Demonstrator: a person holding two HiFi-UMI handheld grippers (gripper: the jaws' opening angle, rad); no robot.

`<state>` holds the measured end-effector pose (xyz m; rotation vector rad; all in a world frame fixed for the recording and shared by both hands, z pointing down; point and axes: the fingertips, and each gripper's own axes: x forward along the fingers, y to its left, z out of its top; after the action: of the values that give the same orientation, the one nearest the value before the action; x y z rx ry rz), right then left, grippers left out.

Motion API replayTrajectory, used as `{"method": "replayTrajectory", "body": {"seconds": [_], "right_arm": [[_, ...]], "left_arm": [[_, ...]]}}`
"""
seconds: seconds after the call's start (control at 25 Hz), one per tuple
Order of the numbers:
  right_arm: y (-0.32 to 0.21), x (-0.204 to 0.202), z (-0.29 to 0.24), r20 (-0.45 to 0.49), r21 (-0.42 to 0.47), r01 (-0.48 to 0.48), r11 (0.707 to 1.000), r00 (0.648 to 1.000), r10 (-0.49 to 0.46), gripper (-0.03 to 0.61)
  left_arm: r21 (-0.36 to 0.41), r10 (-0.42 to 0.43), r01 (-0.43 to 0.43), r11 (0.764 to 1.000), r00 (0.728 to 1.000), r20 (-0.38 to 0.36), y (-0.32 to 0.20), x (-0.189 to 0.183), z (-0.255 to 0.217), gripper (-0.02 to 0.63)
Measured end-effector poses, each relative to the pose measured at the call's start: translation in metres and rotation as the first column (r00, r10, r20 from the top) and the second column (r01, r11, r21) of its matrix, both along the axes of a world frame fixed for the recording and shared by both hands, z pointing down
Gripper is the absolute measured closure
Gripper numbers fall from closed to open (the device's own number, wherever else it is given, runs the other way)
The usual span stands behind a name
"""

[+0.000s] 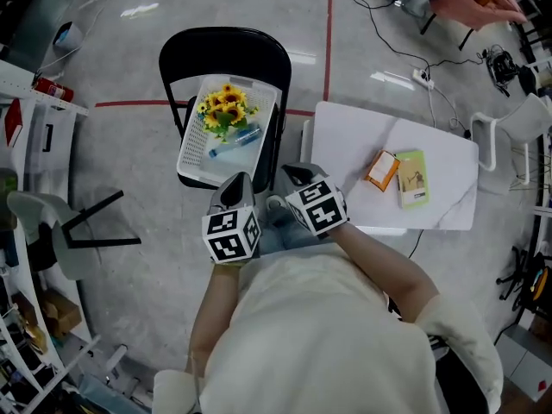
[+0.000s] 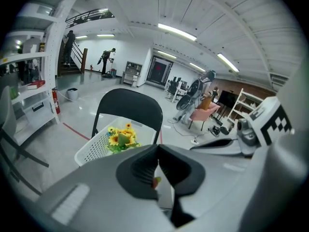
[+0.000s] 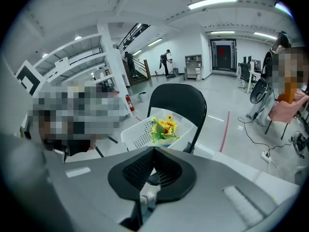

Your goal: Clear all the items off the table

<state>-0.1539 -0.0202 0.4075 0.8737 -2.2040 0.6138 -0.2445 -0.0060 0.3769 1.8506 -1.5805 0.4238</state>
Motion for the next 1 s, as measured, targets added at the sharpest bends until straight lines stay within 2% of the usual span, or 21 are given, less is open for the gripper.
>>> {"method": "replayTrajectory", "body": {"seconds": [0.24,0.56,0.76,1.0], "right_arm": [[0.022,0.012,-0.003,0.025,-0.012,-0.105,0.994,0.994,0.106,0.580],[0.072,0.030,-0.001,0.020,-0.018,-0.214,0.977,0.976,0.215,0.580],[0.102,0.056,0.004,0.016,-0.038,-0.323,0.946,0.946,0.323,0.580],[0.134,0.092,0.006,0.014,-0.041,-0.449,0.892,0.893,0.450,0.580]], "left_arm": [[0.001,0.108,-0.108,0.994,0.994,0.007,0.014,0.015,-0.006,0.604],[0.010,0.240,-0.240,0.971,0.970,0.030,0.050,0.035,-0.008,0.604],[0.011,0.306,-0.306,0.952,0.952,0.016,0.073,0.051,-0.005,0.604],[0.016,0.393,-0.393,0.919,0.919,0.004,0.101,0.076,-0.003,0.603]]}}
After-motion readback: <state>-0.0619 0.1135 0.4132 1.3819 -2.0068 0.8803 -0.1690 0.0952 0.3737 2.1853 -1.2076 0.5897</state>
